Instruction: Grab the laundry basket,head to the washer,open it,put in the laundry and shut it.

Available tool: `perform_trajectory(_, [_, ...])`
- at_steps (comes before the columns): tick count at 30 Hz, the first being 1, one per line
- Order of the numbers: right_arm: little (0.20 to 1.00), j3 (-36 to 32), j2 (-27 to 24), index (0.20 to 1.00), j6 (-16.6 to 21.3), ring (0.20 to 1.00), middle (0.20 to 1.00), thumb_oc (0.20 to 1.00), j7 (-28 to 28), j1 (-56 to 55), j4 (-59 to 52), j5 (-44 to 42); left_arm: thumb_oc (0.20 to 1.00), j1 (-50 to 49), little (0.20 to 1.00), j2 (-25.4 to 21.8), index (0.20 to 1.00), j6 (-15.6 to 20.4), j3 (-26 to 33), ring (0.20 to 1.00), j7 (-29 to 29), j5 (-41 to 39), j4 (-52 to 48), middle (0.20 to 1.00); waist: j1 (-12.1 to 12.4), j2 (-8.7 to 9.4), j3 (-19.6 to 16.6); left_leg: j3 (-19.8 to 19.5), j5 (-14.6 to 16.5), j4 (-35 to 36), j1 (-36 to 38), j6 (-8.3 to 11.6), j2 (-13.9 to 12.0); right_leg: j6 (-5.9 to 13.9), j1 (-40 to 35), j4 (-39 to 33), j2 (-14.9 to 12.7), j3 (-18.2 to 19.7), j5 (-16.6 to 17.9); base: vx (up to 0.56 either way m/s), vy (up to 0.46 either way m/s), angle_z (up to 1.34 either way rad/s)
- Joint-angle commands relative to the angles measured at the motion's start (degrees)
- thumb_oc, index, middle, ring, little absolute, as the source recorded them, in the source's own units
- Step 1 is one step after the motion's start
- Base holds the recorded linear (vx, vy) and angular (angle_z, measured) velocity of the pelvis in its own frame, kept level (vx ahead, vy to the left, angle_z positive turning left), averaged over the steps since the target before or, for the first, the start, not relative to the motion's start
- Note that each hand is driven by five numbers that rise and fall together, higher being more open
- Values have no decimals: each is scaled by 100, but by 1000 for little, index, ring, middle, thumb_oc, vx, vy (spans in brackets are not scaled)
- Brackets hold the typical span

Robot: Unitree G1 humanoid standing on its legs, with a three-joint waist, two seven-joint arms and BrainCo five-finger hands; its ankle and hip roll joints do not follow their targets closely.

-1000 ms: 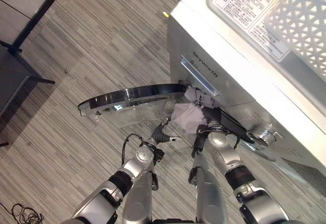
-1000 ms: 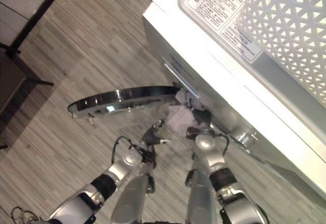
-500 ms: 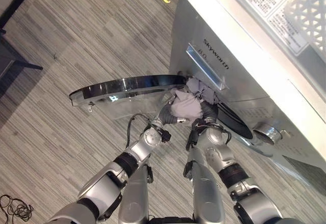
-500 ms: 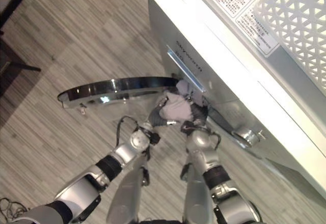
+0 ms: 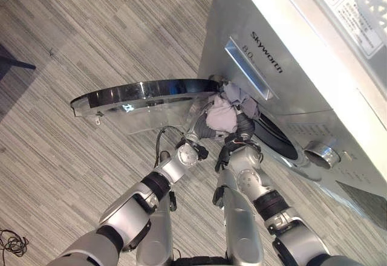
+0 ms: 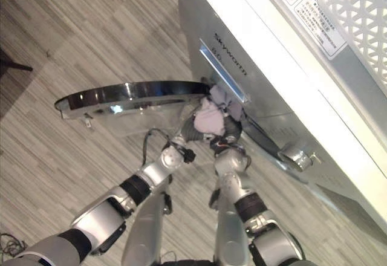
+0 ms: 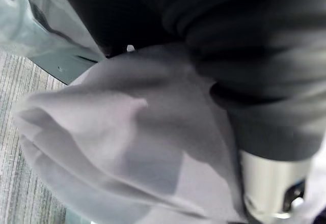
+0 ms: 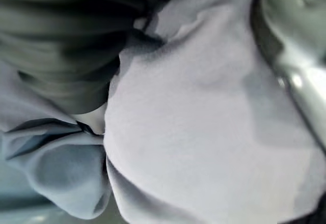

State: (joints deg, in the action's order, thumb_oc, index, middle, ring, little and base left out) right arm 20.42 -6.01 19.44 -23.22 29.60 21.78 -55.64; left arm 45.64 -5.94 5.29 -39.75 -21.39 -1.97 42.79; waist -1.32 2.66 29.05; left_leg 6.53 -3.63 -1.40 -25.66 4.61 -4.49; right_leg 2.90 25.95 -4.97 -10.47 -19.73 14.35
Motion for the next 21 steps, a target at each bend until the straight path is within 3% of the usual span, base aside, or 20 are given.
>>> perform_trajectory(1, [200, -216, 300, 200, 602, 200, 200, 200, 331, 397, -660, -89, 1000, 358, 1000, 734, 1000, 174, -412, 1000, 115, -234, 388, 1000, -95, 33, -276, 477, -9, 140, -116, 159, -223, 758, 60, -3, -216, 351, -354, -4, -27, 3])
perform_trajectory(4, [200, -208, 330, 200, 654, 200, 200, 200, 333, 442, -683, -194, 1000, 520, 1000, 815, 1000, 217, -424, 1000, 182, -436, 352, 1000, -135, 39, -257, 468, -14, 128, -167, 168, -223, 757, 101, -3, -201, 363, -348, 0, -10, 1])
perform_trajectory(5, [200, -207, 327, 200, 671, 200, 200, 200, 348, 457, -675, -226, 570, 555, 570, 842, 570, 235, -419, 570, 216, -499, 337, 570, -146, 41, -254, 465, -12, 119, -181, 169, -226, 757, 110, -3, -199, 367, -344, 0, 0, 0])
perform_trajectory(6, [200, -210, 335, 200, 689, 200, 200, 200, 395, 458, -652, -319, 325, 602, 325, 850, 325, 266, -412, 325, 236, -591, 285, 325, -167, 36, -252, 469, -11, 101, -211, 174, -233, 762, 134, -3, -197, 369, -333, 0, 0, 0])
perform_trajectory(7, [200, -211, 335, 200, 690, 200, 200, 200, 396, 459, -651, -320, 200, 602, 200, 850, 200, 266, -412, 200, 236, -591, 285, 200, -168, 35, -253, 468, -10, 100, -213, 174, -233, 762, 134, -3, -197, 369, -333, 0, 0, 0])
perform_trajectory(21, [200, -5, 183, 200, 632, 200, 200, 200, 658, 69, -702, -558, 200, 430, 200, 562, 200, 406, -145, 200, -38, -768, -57, 200, -170, 55, -246, 446, -34, 138, -247, 175, -251, 730, 173, -3, -161, 315, -335, 0, 0, 0])
